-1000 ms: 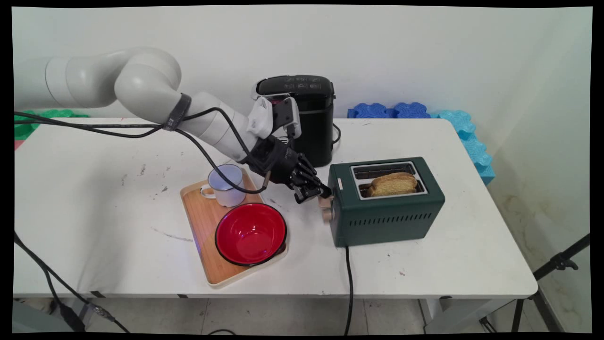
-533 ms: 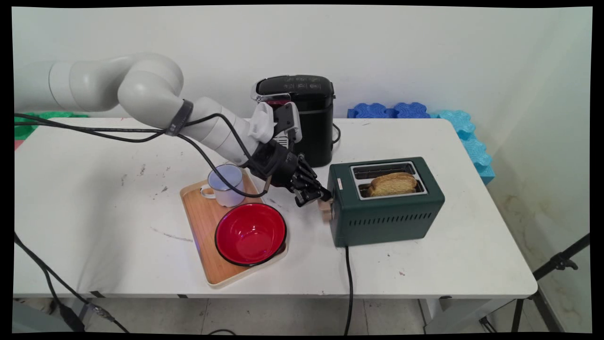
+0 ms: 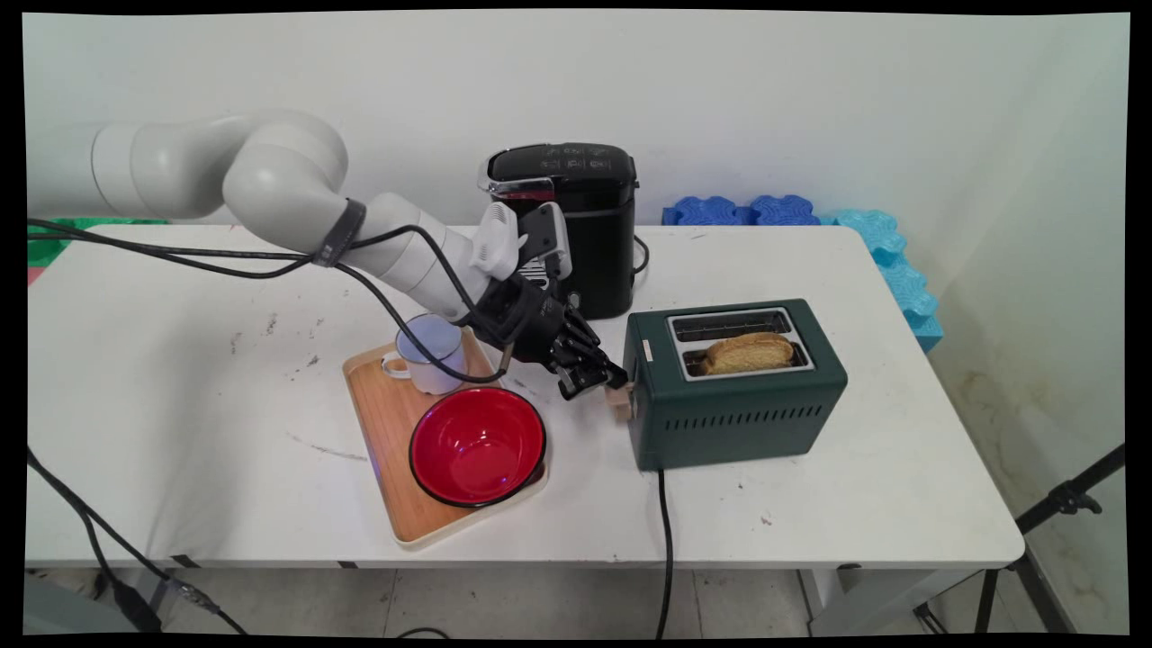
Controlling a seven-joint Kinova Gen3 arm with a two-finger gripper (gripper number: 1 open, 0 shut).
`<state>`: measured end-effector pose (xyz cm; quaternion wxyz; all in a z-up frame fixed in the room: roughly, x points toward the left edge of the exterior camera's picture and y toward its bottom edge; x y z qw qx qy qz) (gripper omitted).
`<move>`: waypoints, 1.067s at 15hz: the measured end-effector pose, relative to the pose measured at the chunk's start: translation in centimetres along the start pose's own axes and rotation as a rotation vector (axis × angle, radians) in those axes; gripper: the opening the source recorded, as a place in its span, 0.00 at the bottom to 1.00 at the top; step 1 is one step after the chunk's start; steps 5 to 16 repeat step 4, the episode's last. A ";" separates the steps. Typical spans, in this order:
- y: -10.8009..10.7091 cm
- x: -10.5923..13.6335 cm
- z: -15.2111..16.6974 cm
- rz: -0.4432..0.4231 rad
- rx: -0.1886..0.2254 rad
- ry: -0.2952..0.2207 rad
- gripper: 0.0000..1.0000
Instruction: Press the toaster switch
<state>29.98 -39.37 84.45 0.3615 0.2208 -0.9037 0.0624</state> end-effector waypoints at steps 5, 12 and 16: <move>0.1 -0.4 -0.1 -0.002 0.001 -0.005 0.00; 0.1 -0.4 -0.1 -0.002 0.001 -0.005 0.00; 0.1 -0.4 -0.1 -0.002 0.001 -0.005 0.00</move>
